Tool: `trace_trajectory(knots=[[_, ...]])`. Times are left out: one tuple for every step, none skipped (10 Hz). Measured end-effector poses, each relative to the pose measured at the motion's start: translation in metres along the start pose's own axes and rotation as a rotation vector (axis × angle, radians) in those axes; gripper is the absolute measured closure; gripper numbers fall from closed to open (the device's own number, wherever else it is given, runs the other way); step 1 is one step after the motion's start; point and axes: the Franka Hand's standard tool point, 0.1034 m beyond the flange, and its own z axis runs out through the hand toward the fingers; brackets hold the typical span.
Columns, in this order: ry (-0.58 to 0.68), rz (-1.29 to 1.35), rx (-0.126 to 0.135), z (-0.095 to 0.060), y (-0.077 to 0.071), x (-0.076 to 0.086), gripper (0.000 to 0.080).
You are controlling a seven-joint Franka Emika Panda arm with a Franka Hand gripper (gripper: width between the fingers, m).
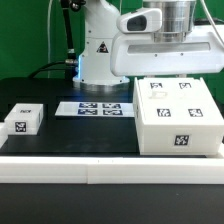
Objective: Assemble cabinet
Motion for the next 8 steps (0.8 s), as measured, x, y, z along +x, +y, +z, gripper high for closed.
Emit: trace_trajectory(knots=[[-0.022,0.003,0.000,0.000,0.000,-0.003,0.0581],[-0.080,0.014,-0.001,-0.001,0.000,-0.008,0.0581],[-0.145,0.037,-0.003,-0.005,0.000,-0.013,0.0581],[-0.199,0.051,-0.005,-0.009,-0.002,-0.018,0.0581],[-0.233,0.059,-0.006,-0.015,-0.005,-0.019,0.0581],[-0.250,0.066,-0.004,-0.026,-0.006,-0.010,0.0581],[-0.239,0.065,-0.004,-0.023,-0.006,-0.008,0.0581],[-0.248,0.066,-0.006,-0.020,-0.006,-0.012,0.0581]])
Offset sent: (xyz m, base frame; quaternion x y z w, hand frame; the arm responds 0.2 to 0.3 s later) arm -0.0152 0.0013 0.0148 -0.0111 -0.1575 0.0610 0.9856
